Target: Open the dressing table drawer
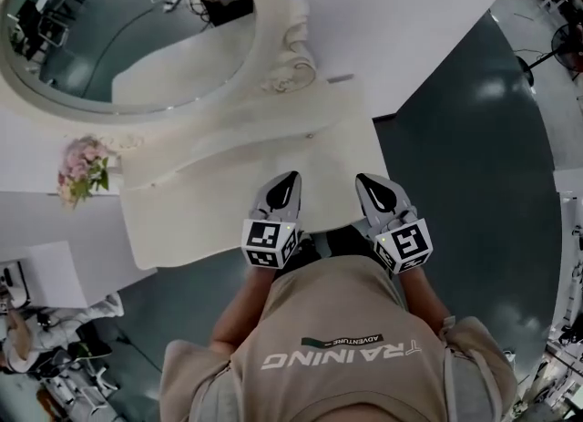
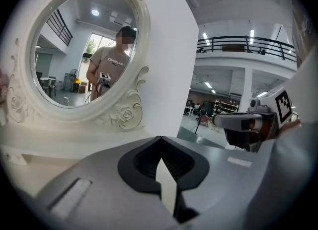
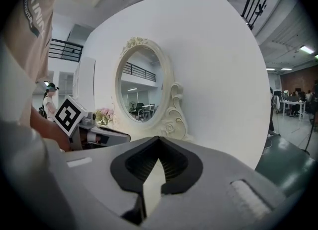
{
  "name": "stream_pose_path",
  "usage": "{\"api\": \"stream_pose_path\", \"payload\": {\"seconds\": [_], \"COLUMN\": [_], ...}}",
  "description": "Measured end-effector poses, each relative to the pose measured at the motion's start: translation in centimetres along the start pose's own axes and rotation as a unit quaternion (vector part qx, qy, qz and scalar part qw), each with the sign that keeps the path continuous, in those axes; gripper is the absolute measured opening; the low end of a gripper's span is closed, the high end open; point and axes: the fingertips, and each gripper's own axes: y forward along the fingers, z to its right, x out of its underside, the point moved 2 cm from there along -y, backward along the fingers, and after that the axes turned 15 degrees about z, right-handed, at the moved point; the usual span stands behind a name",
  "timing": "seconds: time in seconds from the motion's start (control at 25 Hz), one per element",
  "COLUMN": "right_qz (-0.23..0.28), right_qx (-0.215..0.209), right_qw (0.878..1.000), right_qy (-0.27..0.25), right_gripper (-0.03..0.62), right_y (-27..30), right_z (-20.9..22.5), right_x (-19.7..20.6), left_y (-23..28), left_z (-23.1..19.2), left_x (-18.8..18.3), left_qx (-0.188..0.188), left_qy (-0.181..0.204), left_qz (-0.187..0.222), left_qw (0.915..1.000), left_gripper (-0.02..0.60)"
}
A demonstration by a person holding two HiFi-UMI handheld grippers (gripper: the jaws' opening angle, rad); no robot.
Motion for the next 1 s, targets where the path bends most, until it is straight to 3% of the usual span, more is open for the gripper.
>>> {"api": "stream_pose_path", "payload": {"seconds": [0.2, 0.4, 1.0], "right_qz": [0.010, 0.010, 0.003], "right_qx": [-0.043, -0.072, -0.119], "right_qw": [0.999, 0.996, 0.993], "right_qy": [0.002, -0.054, -0.006], "right_gripper": [0.003, 0.003, 0.003], "right_y": [2.8, 4.1, 6.3], "right_z": [3.7, 6.9, 10.2], "right_x": [-0.2, -0.3, 2.1], "left_y": [3.4, 6.0, 8.4], "left_z": [-0.7, -0.5, -1.0], "left_x": [0.4, 0.2, 1.5], "left_qx": [-0.041, -0.078, -0.148], "left_qy": [-0.004, 0.000, 0.009], "left_qz": [-0.014, -0.013, -0.025], "left_qw": [0.9991, 0.9969, 0.9887], "left_gripper": [0.018, 0.018, 0.018]}}
